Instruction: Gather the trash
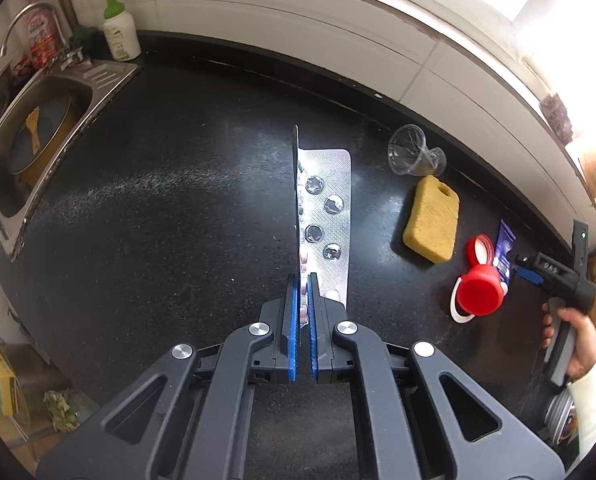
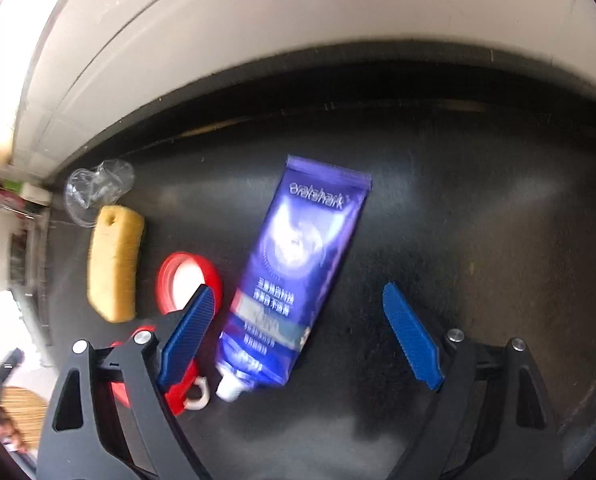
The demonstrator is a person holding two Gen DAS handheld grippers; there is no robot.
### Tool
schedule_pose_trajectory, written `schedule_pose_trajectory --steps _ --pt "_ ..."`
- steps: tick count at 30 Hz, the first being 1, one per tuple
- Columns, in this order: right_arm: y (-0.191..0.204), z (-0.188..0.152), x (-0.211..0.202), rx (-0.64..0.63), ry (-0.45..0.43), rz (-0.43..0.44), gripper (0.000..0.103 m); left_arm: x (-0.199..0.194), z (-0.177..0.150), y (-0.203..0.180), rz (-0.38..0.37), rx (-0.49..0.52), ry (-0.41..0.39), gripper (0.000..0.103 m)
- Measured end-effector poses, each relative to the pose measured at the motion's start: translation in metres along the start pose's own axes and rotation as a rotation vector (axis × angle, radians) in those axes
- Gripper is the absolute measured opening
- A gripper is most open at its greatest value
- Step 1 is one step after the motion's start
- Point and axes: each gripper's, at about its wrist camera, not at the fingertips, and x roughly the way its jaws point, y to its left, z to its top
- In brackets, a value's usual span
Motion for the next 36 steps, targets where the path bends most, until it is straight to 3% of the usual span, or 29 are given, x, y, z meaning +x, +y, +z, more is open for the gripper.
schedule_pose_trajectory --steps 1,3,4,5,8,15,23,32,36 --pt "0.004 0.000 0.001 0.008 -0.017 -0.020 0.081 0.001 0.000 0.002 -0.002 -0.007 0.001 0.003" --pt "0.005 0.001 0.003 0.049 -0.034 0.044 0.059 0.003 0.000 0.003 -0.005 -0.012 0.003 0.003" --pt "0.003 0.002 0.007 0.088 -0.016 0.087 0.028 0.004 -0.001 0.004 -0.008 -0.016 0.006 0.003" --pt "-0.001 0.002 0.012 0.143 0.009 0.152 0.018 0.005 -0.001 0.004 -0.011 -0.017 0.007 0.003" --pt "-0.016 -0.003 0.023 0.272 0.028 0.310 0.013 0.006 -0.003 0.005 -0.013 -0.023 0.011 0.003" --pt "-0.025 -0.008 0.016 0.256 -0.006 0.412 0.008 0.008 -0.003 0.004 -0.012 -0.016 0.016 0.003" --pt "-0.028 0.001 -0.022 0.118 -0.027 0.308 0.007 0.013 0.000 -0.009 -0.030 0.005 0.020 0.003" --pt "0.002 0.007 -0.087 -0.330 -0.041 0.021 0.005 0.015 0.003 -0.022 -0.064 0.017 0.016 0.003" --pt "0.018 -0.001 -0.086 -0.395 -0.036 0.020 0.004 0.018 0.000 -0.029 -0.082 0.022 0.022 0.003"
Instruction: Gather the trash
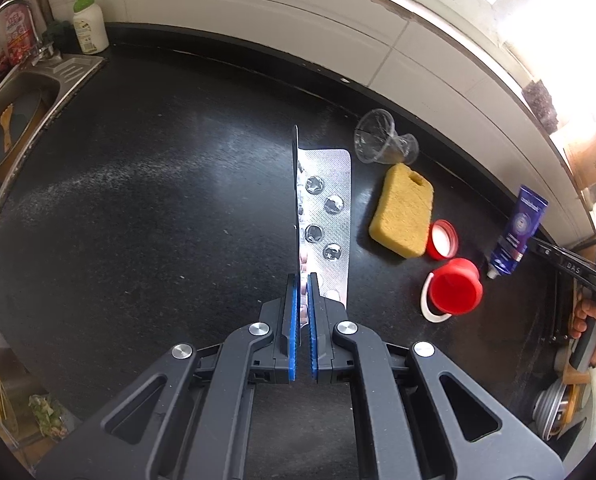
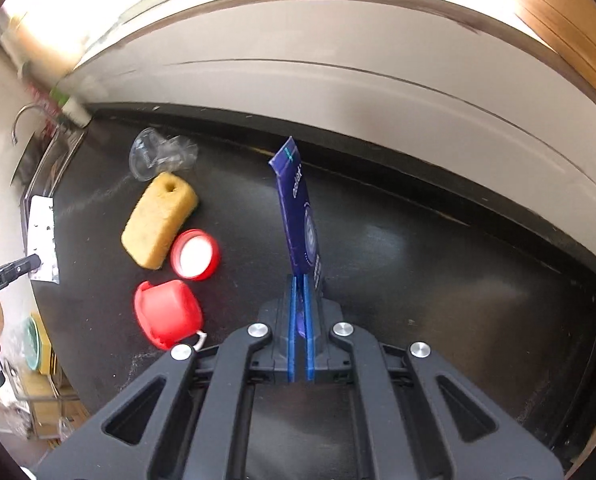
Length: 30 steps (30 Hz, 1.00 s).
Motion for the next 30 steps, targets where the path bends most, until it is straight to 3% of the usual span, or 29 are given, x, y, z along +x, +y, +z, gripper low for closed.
schedule_pose_trajectory --steps 4,11,16,20,22,24,25,26,30 --pt "0.019 -0.001 -0.009 -0.030 -0.023 0.052 0.004 -0.003 -0.003 -0.001 -0.005 0.000 -0.006 0.003" --pt "0.055 0.010 -0.037 -0.125 -0.073 0.062 0.001 -0.020 -0.006 0.017 0.005 -0.039 -0.043 0.003" --pt "0.064 0.014 -0.040 -0.144 -0.078 0.065 0.001 -0.030 -0.014 0.031 0.013 -0.067 -0.058 0.003" --pt "0.059 0.010 -0.036 -0.150 -0.092 0.007 0.002 -0.033 -0.023 0.036 0.020 -0.079 -0.059 0.003" --pt "0.052 0.009 -0.024 -0.121 -0.060 0.014 0.002 -0.034 -0.027 0.038 0.022 -0.082 -0.057 0.003" --pt "0.038 0.008 -0.009 -0.068 -0.025 0.003 0.022 -0.034 -0.030 0.039 0.023 -0.084 -0.052 0.003" --pt "0.033 0.008 -0.004 -0.052 -0.023 -0.008 0.070 -0.034 -0.032 0.041 0.025 -0.087 -0.051 0.003" --pt "0.030 0.006 -0.001 -0.045 -0.036 -0.019 0.092 -0.034 -0.033 0.041 0.026 -0.090 -0.050 0.003" --pt "0.021 0.003 0.020 -0.023 0.003 -0.017 0.092 -0.036 -0.035 0.045 0.033 -0.100 -0.049 0.003"
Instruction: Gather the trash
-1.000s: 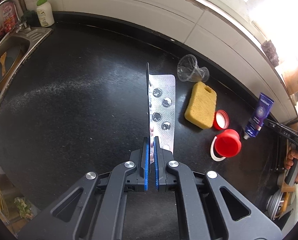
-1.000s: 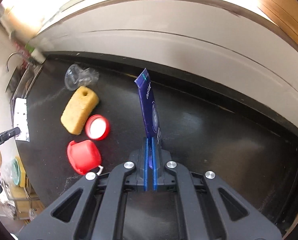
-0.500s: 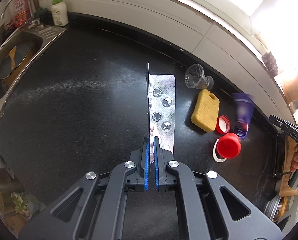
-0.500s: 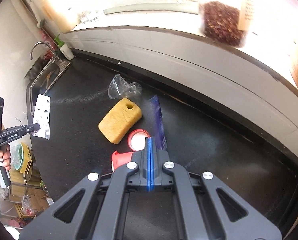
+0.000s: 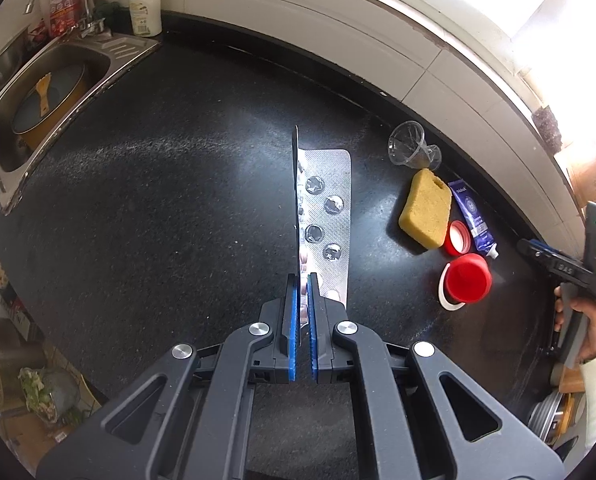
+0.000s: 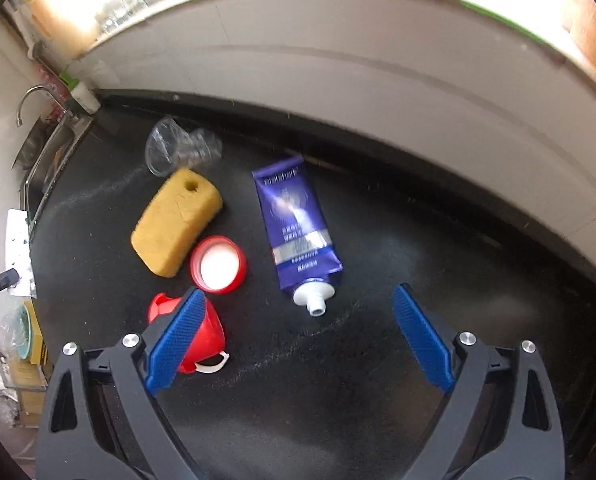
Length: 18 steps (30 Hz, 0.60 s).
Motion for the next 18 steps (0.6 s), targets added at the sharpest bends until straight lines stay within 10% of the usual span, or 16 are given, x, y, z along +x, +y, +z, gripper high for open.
schedule_pose_trajectory --steps 9,18 --pt "-0.026 0.022 0.052 0.213 0.093 0.098 0.077 -0.005 -0.002 0.013 0.025 -0.031 0.005 0.003" --pt "0.028 0.031 0.087 -0.087 0.099 -0.158 0.056 -0.003 -0.002 0.022 0.053 -0.059 0.022 0.003"
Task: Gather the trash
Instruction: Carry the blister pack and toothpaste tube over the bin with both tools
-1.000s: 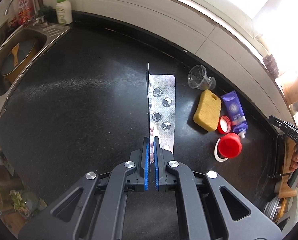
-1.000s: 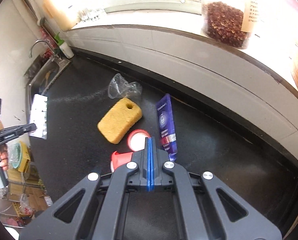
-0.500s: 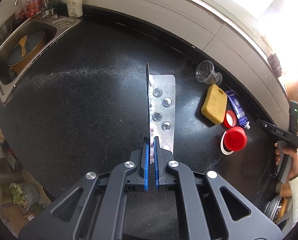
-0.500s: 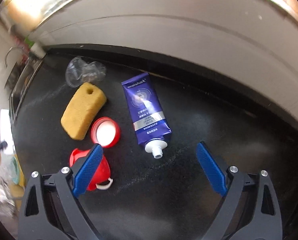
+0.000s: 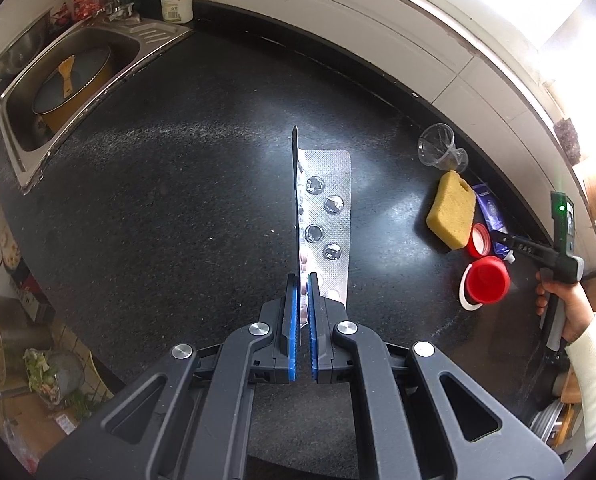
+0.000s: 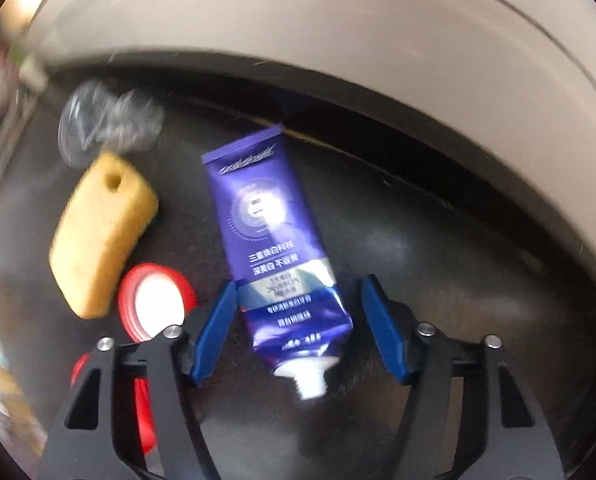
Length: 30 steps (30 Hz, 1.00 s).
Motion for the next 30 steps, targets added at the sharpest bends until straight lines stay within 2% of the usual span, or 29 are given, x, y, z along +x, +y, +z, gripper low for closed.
schedule_pose_trajectory --steps 1,4,5,6,7,15,23,30 --pt "0.005 0.001 -0.001 -0.028 -0.006 -0.001 0.049 0.000 0.000 0.000 0.000 -0.002 0.000 0.003" --pt "0.009 0.005 -0.003 -0.039 -0.004 0.046 0.041 0.001 0.002 -0.003 -0.004 -0.005 -0.003 0.003" --pt "0.008 0.005 -0.004 -0.036 -0.009 0.071 0.031 0.001 0.002 -0.005 -0.006 -0.003 -0.002 0.003" --pt "0.006 0.006 -0.006 -0.020 -0.011 0.118 0.009 0.002 0.002 -0.007 -0.007 -0.001 -0.002 0.003" --pt "0.006 0.006 -0.009 -0.009 -0.012 0.121 0.006 0.003 0.002 -0.009 -0.009 0.005 0.000 0.003" --pt "-0.002 -0.006 -0.024 -0.019 -0.048 0.121 0.006 0.005 0.007 -0.021 -0.010 0.036 -0.002 0.003" --pt "-0.019 -0.014 -0.049 0.018 -0.086 0.069 0.006 0.002 0.012 -0.032 -0.019 0.066 -0.020 0.003" --pt "-0.042 -0.041 -0.069 0.074 -0.107 0.036 0.006 0.004 0.010 -0.036 -0.037 0.094 -0.019 0.003"
